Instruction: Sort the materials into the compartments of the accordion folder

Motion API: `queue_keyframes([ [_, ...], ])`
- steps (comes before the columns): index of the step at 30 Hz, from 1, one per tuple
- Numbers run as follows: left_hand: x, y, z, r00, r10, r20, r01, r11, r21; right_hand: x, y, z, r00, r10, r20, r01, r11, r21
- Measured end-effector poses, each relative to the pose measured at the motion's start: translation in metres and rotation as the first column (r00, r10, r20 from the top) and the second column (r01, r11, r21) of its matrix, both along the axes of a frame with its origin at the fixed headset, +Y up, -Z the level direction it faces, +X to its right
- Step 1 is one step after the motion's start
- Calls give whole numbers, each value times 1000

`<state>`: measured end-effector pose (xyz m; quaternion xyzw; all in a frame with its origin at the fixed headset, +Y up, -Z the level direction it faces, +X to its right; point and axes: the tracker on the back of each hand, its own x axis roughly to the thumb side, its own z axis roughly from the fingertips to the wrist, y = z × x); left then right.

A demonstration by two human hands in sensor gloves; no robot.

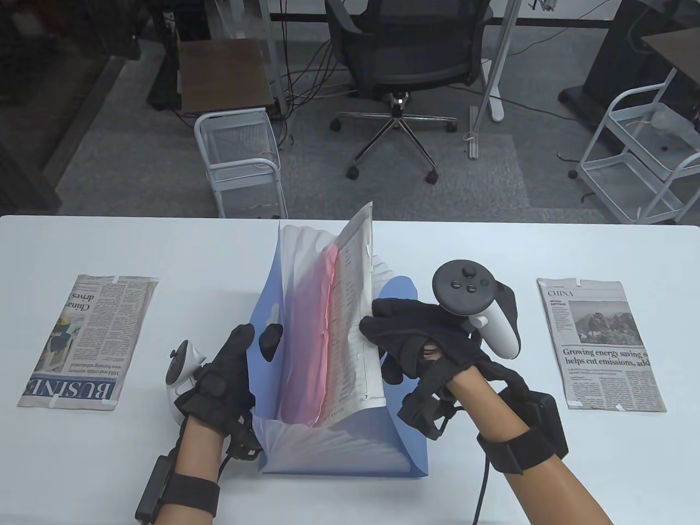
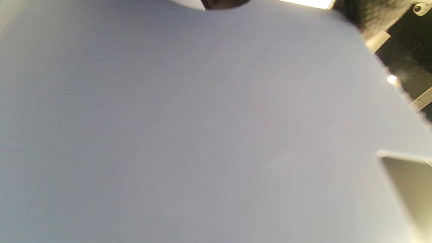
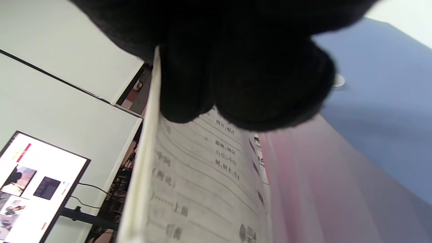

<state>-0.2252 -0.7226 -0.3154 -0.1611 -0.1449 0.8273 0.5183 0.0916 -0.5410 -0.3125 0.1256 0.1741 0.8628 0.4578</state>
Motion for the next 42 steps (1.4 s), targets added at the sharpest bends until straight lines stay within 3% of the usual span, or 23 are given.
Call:
queue_keyframes([
  [8, 1, 0, 0, 1000, -5, -1, 5, 1000, 1, -13, -18, -2, 983, 179, 26, -178, 983, -43],
  [18, 1, -1, 0, 1000, -9, -2, 9, 1000, 2, -40, -23, -2, 922, 381, 71, -381, 925, -16],
  [28, 2, -1, 1, 1000, -4, -2, 4, 1000, 3, -59, -32, 2, 910, 405, 90, -409, 912, 29],
  [42, 4, -2, 1, 1000, -5, -4, 5, 1000, 3, -74, -42, 0, 857, 512, 59, -514, 858, 11],
])
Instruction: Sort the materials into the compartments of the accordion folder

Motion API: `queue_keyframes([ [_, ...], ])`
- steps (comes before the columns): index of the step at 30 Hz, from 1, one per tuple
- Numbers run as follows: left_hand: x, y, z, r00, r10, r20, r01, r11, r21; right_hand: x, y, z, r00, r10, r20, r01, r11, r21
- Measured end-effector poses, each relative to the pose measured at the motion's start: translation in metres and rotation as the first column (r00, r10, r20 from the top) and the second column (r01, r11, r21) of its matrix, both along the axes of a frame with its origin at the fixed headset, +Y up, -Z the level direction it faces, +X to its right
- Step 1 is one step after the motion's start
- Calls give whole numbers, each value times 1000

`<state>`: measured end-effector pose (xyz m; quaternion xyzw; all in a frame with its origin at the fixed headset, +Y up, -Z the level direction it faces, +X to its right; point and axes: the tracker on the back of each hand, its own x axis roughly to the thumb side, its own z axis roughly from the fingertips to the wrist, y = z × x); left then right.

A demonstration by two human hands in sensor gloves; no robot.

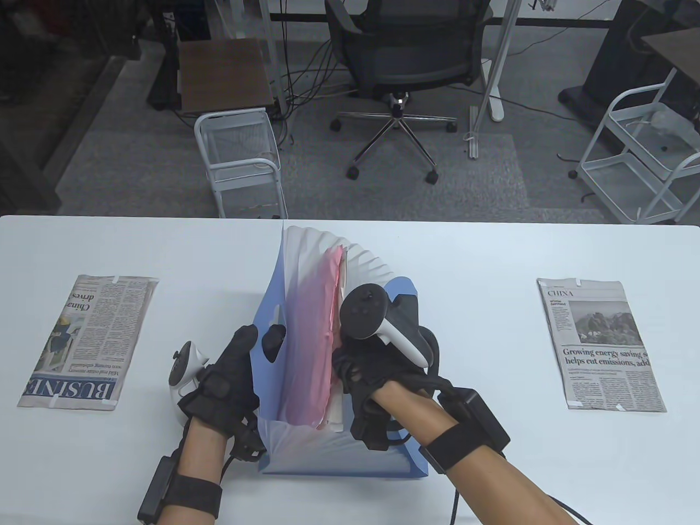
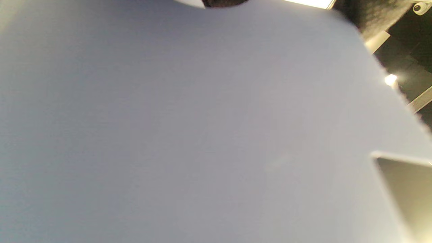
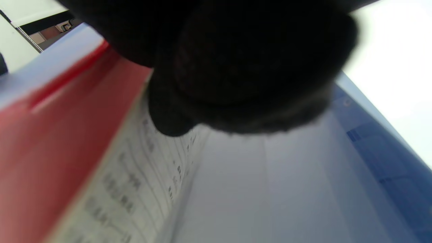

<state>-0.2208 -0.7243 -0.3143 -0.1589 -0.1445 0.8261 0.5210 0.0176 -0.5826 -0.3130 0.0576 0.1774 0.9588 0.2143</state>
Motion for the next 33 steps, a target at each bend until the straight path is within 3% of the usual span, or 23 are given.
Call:
queue_keyframes([
  [11, 3, -1, 0, 1000, -10, 0, 10, 1000, -1, -1, -3, -2, 1000, 10, -7, -10, 999, -32],
  [15, 3, 0, 0, 1000, -5, 1, 5, 1000, -1, 11, 6, 0, 1000, -19, 2, 19, 1000, -8],
  [20, 2, 0, 0, 1000, 4, 6, -4, 1000, -3, 40, 30, 0, 997, -60, 43, 55, 992, 111],
  [25, 1, 1, 0, 1000, 4, 8, -4, 1000, -3, 83, 44, -9, 983, 71, 171, -120, 948, 295],
  [29, 0, 1, 0, 1000, 6, 7, -5, 1000, -3, 122, 31, -22, 931, 196, 308, -301, 889, 344],
  [33, 0, 1, 0, 1000, 5, 9, -5, 1000, -3, 168, -1, -39, 865, 280, 417, -409, 874, 262],
])
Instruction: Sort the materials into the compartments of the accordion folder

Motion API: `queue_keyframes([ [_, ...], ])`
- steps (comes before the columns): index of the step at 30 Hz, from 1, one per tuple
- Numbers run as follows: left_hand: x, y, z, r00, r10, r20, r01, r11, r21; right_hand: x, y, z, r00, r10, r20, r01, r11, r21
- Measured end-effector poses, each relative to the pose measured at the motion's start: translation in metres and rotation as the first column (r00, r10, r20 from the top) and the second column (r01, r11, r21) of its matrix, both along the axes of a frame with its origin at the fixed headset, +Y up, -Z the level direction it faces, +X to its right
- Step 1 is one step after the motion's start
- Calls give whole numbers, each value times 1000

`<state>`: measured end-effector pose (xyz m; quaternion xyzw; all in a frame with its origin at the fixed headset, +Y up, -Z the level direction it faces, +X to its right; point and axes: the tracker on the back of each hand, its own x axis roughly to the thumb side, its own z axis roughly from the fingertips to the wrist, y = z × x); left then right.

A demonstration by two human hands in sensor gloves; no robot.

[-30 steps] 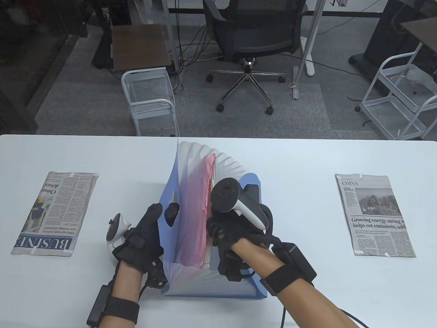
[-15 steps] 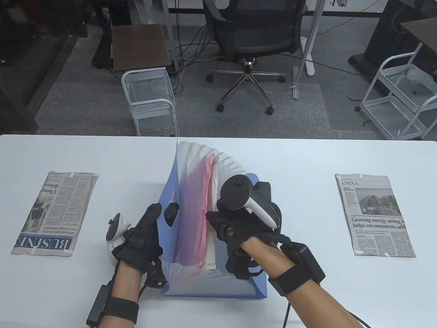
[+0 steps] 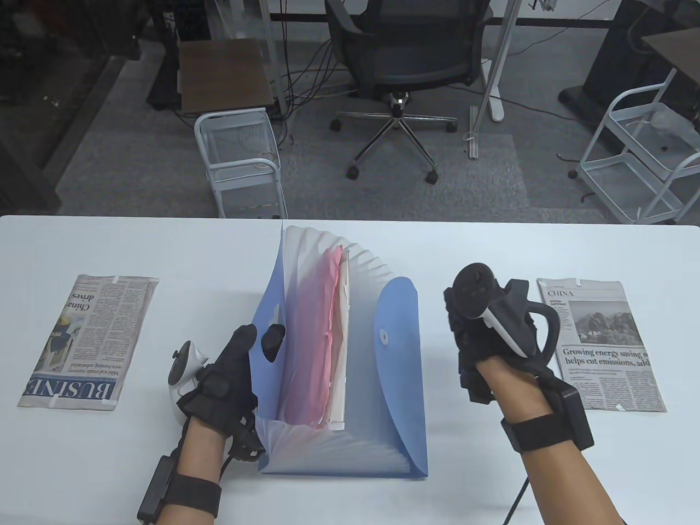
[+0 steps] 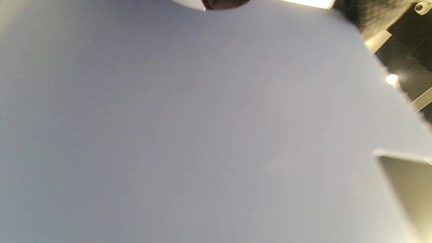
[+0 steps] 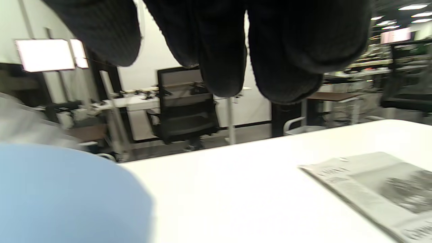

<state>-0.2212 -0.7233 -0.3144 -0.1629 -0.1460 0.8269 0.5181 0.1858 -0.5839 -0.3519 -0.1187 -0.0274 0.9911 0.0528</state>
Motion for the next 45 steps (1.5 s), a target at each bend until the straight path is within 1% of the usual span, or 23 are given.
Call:
queue_keyframes([
  [3, 0, 0, 0, 1000, -3, 1, 3, 1000, 0, 32, -25, -9, 996, 31, 88, -26, 998, -62],
  [7, 0, 0, 0, 1000, -7, 1, 7, 1000, 0, 77, -57, -16, 977, 43, 208, -25, 996, -91],
  [12, -1, 0, -1, 1000, -8, 1, 8, 1000, 1, 124, -89, -18, 948, 76, 311, -31, 989, -146],
  [14, -1, 0, -1, 1000, -9, 1, 9, 1000, 1, 141, -103, -17, 932, 102, 348, -39, 982, -184],
  [15, -1, 0, -1, 1000, -7, 1, 7, 1000, 2, 146, -108, -16, 927, 109, 358, -38, 979, -201],
  [19, -1, 0, 0, 1000, -4, 3, 4, 1000, -1, 161, -138, -12, 912, 135, 387, -27, 962, -272],
  [23, -1, -1, -1, 1000, -7, 3, 7, 1000, 0, 162, -162, -10, 910, 171, 377, -43, 945, -324],
  [26, -1, -1, -1, 1000, -6, 3, 6, 1000, 0, 159, -164, -12, 906, 216, 363, -116, 954, -276],
  [28, -1, -1, -1, 1000, -7, 2, 7, 1000, 0, 156, -162, -15, 905, 237, 353, -123, 941, -314],
  [31, -1, -1, -1, 1000, -6, 0, 6, 1000, 1, 148, -161, -19, 901, 280, 332, -164, 927, -336],
  [34, -1, -1, -1, 1000, -6, 2, 6, 1000, 1, 137, -163, -20, 890, 352, 289, -258, 913, -315],
  [37, -1, -1, -1, 1000, -5, 2, 5, 1000, 2, 131, -164, -20, 871, 420, 255, -334, 887, -320],
  [41, -1, -1, 0, 1000, -1, 2, 1, 1000, 1, 134, -160, -18, 882, 389, 266, -303, 901, -312],
  [43, -1, -1, -1, 1000, -1, 2, 1, 1000, 2, 135, -153, -16, 895, 350, 275, -261, 913, -312],
  [45, -1, -1, -1, 1000, 1, 3, -1, 1000, 1, 135, -145, -14, 913, 293, 286, -211, 935, -283],
])
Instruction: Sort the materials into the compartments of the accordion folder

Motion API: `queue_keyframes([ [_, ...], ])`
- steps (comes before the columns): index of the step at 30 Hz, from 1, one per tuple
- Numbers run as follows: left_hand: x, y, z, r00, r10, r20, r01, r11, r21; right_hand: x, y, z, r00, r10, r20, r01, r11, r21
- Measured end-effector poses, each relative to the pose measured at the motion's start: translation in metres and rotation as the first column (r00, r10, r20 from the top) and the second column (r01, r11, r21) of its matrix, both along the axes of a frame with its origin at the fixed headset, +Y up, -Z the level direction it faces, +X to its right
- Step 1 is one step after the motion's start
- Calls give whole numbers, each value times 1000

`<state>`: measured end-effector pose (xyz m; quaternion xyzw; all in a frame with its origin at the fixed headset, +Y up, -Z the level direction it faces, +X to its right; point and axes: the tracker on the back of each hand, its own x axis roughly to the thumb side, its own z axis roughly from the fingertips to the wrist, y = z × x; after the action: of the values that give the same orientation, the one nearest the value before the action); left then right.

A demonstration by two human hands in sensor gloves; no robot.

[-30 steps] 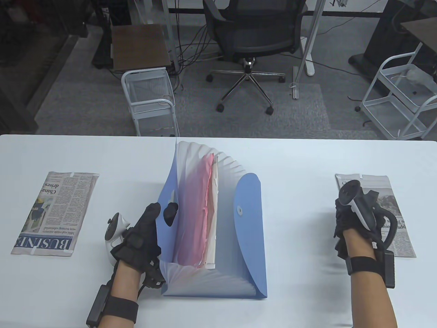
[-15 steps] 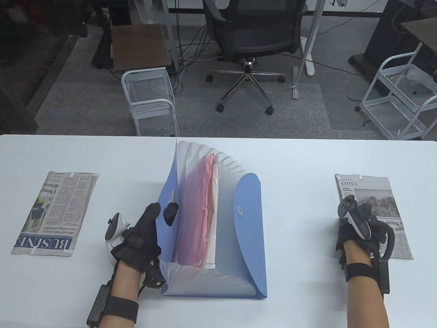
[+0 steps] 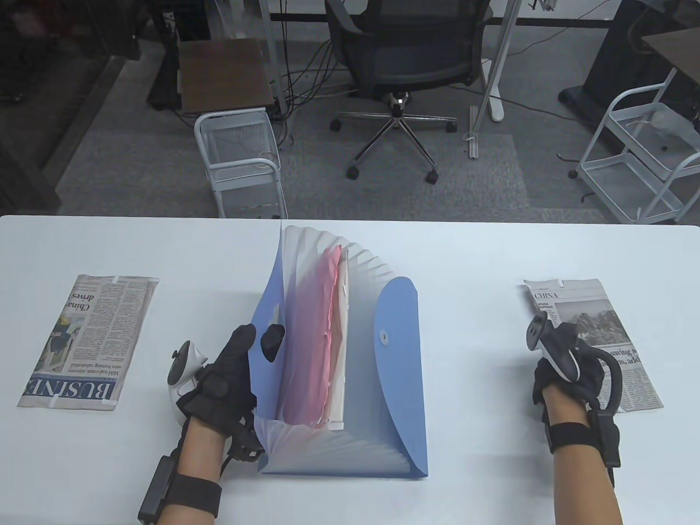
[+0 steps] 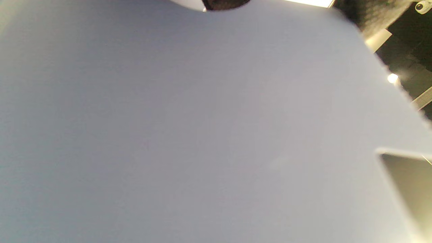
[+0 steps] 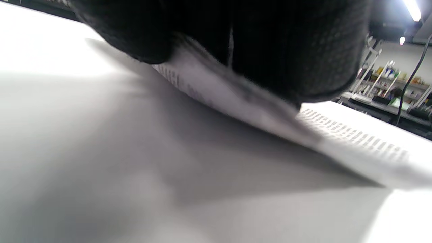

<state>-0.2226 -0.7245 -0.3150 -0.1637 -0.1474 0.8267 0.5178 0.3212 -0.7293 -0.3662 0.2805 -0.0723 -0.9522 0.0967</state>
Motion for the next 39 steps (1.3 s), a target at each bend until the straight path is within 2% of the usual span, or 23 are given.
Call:
queue_keyframes([
  [6, 0, 0, 0, 1000, 2, 2, -2, 1000, -1, -8, 43, 6, 973, -223, -59, 229, 965, 127],
  [8, 0, 0, 0, 1000, 3, 0, -3, 1000, 0, -12, 62, 9, 940, -328, -95, 341, 924, 176],
  [10, 0, 0, 0, 1000, 4, 1, -4, 1000, 0, -15, 78, 11, 876, -453, -167, 480, 854, 200],
  [13, 0, 0, 0, 1000, 8, 2, -8, 1000, -1, -20, 95, 14, 793, -570, -215, 607, 766, 209],
  [18, 0, 0, 0, 1000, 6, 6, -6, 1000, -1, -32, 120, 23, 605, -731, -315, 795, 577, 186],
  [21, 1, -1, 0, 1000, 6, 5, -6, 1000, -1, -38, 134, 29, 447, -812, -374, 894, 416, 166],
  [22, 1, -1, 0, 1000, 7, 6, -7, 1000, -1, -42, 141, 32, 363, -841, -401, 932, 329, 154],
  [23, 1, -1, 0, 1000, 6, 5, -6, 1000, -1, -44, 146, 34, 309, -854, -417, 951, 277, 138],
  [30, 1, -1, 0, 1000, 16, 5, -16, 1000, -1, -66, 185, 53, -69, -856, -512, 995, -93, 20],
  [32, 1, -1, 0, 1000, 20, 6, -20, 1000, 0, -75, 193, 58, -154, -842, -517, 986, -163, -29],
  [34, 1, -1, 0, 1000, 23, 6, -23, 1000, -1, -85, 201, 63, -215, -826, -521, 976, -207, -75],
  [39, 1, -1, 0, 1000, 19, 6, -19, 1000, -1, -113, 216, 73, -233, -793, -563, 973, -194, -129],
])
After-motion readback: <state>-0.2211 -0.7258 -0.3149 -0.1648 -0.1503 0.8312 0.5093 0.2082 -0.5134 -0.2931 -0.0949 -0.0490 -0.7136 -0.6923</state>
